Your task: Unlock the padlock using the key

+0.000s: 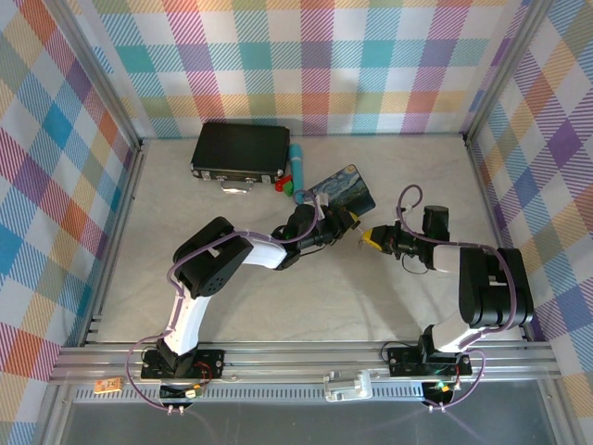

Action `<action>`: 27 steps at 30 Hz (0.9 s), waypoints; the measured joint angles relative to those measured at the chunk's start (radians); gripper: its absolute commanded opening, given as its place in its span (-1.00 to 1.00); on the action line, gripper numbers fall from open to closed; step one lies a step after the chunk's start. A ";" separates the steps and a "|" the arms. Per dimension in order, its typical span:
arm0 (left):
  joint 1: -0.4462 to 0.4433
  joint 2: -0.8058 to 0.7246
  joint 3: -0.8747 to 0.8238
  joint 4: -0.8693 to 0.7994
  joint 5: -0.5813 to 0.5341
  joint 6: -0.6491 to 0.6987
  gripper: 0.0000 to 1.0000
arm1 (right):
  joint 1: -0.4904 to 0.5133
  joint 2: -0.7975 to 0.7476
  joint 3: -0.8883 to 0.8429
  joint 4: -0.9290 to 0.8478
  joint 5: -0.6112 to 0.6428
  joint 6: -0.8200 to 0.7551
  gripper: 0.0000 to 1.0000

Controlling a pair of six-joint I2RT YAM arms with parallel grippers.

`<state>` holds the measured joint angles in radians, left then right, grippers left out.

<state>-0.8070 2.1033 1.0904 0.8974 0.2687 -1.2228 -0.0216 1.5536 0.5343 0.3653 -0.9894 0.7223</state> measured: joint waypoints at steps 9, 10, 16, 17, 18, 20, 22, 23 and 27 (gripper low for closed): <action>0.000 0.016 0.000 0.039 0.010 0.000 -1.00 | -0.006 -0.001 0.000 0.016 -0.029 0.061 -1.00; 0.000 0.016 0.000 0.041 0.011 0.000 -1.00 | -0.006 -0.001 0.000 0.016 -0.032 0.064 -1.00; 0.000 0.016 0.002 0.045 0.011 -0.003 -1.00 | -0.006 -0.031 0.000 -0.007 -0.024 0.061 -1.00; 0.000 0.016 0.006 0.045 0.013 -0.005 -1.00 | -0.006 -0.041 0.000 -0.018 -0.015 0.053 -1.00; 0.000 0.016 0.011 0.045 0.016 -0.009 -1.00 | -0.006 -0.049 0.000 -0.025 -0.009 0.045 -1.00; 0.000 0.016 0.020 0.041 0.020 -0.015 -1.00 | -0.006 -0.055 0.003 -0.037 -0.002 0.026 -1.00; 0.000 0.016 0.023 0.036 0.019 -0.017 -1.00 | -0.006 -0.056 0.014 -0.054 0.005 0.008 -1.00; 0.001 0.016 0.025 0.033 0.019 -0.019 -1.00 | -0.006 -0.055 0.020 -0.065 0.009 -0.004 -1.00; 0.001 0.016 0.027 0.020 0.018 -0.019 -1.00 | -0.006 -0.048 0.035 -0.097 0.024 -0.020 -1.00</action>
<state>-0.8059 2.1197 1.1175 0.9176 0.2867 -1.2415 -0.0280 1.5055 0.5694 0.2687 -0.9653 0.7021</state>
